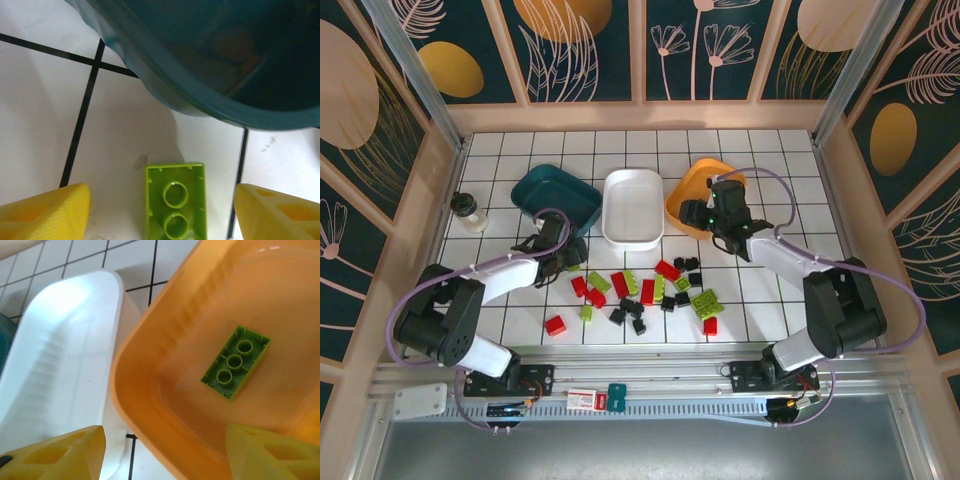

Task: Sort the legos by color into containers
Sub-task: Pick up the lego from the middle-left of the table, then place the lego in the container.

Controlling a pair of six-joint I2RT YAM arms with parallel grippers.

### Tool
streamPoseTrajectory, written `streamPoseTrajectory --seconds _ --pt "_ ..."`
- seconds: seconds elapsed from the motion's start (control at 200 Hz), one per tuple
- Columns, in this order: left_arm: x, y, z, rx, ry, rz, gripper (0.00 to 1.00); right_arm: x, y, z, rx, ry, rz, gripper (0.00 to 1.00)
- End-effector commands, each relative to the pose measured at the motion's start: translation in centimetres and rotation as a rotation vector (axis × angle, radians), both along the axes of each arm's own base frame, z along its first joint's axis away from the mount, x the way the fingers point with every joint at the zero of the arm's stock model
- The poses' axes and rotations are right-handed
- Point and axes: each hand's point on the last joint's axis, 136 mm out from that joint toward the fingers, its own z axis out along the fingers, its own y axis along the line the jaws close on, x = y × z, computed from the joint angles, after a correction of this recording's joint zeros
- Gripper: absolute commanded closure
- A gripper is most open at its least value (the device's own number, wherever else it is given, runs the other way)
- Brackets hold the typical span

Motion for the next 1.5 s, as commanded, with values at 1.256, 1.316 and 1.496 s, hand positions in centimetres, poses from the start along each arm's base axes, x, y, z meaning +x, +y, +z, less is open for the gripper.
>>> streamPoseTrajectory --seconds 1.256,1.316,1.496 --pt "5.1 -19.3 17.2 -0.196 -0.338 -0.376 0.67 -4.9 -4.3 2.3 0.1 -0.104 -0.166 0.35" --pt "6.6 -22.6 16.7 -0.215 -0.335 -0.42 0.67 -5.4 -4.6 2.0 0.091 -0.094 -0.176 0.35" --pt "10.9 -29.4 14.6 -0.27 -0.294 -0.494 0.66 -6.8 -5.8 1.3 0.066 -0.077 -0.202 0.35"
